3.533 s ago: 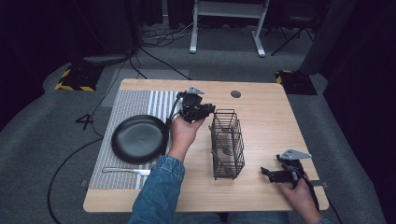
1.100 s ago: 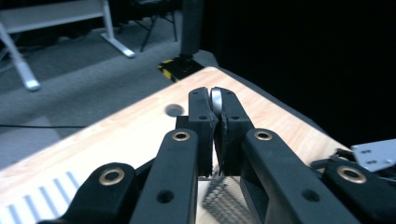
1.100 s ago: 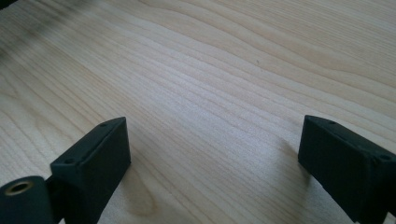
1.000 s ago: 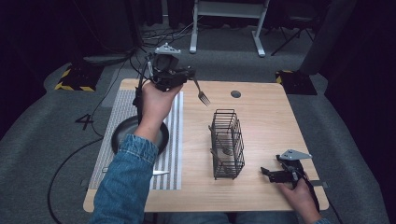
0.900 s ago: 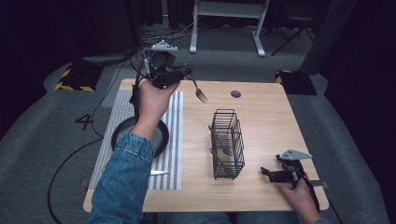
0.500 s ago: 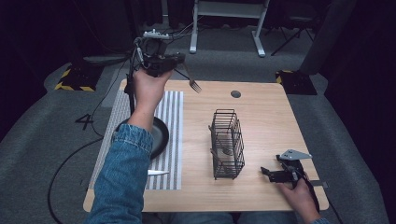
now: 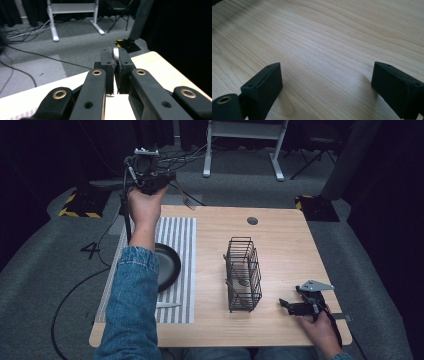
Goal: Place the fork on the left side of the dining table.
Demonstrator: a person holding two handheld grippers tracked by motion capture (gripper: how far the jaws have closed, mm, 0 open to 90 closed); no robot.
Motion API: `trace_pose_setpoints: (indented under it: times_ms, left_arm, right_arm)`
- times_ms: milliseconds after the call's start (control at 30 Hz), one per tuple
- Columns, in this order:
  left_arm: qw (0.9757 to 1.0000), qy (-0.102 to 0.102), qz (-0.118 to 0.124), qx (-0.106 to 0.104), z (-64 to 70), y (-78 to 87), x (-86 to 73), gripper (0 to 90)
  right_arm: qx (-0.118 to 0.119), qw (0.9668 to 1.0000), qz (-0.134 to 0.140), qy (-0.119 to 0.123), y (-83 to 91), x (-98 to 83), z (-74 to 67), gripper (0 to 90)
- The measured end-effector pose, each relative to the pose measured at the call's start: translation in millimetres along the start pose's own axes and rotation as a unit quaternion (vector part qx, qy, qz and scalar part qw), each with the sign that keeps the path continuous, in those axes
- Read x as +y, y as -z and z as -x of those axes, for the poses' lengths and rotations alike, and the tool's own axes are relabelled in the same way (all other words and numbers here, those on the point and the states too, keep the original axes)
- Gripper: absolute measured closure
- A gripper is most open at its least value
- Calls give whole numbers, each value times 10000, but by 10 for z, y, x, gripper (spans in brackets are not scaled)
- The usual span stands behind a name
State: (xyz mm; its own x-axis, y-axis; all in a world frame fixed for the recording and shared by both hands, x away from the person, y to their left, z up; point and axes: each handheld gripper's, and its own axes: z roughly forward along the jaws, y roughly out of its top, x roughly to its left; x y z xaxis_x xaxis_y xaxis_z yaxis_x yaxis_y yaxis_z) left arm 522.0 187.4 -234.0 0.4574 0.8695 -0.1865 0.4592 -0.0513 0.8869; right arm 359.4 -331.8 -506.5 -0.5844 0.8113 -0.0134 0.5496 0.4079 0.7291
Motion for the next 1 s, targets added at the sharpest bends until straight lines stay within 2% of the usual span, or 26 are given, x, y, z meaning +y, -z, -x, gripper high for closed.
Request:
trace_pose_setpoints:
  times_ms: [100, 367, 467, 800, 1000]
  left_arm:
    - [9999, 147, 0, 70, -110, -14, -27, 862]
    - [9985, 521, 130, 81, -368, -1, -146, 862]
    - [9986, 509, 78, 124, -434, -23, -206, 862]
    - [9988, 485, -69, -8, -594, -150, -398, 862]
    - [9984, 543, -115, -103, -689, -210, -498, 862]
  right_arm:
    - [-3, 10000, 6, 3, -1, 1, 1, 100]
    - [-12, 10000, 2, -18, -2, 2, -1, 102]
    - [-13, 10000, 2, -22, -2, 2, -1, 102]
    - [-14, 10000, -1, -17, -2, 2, 0, 102]
    - [-13, 10000, -1, -20, -2, 2, 0, 102]
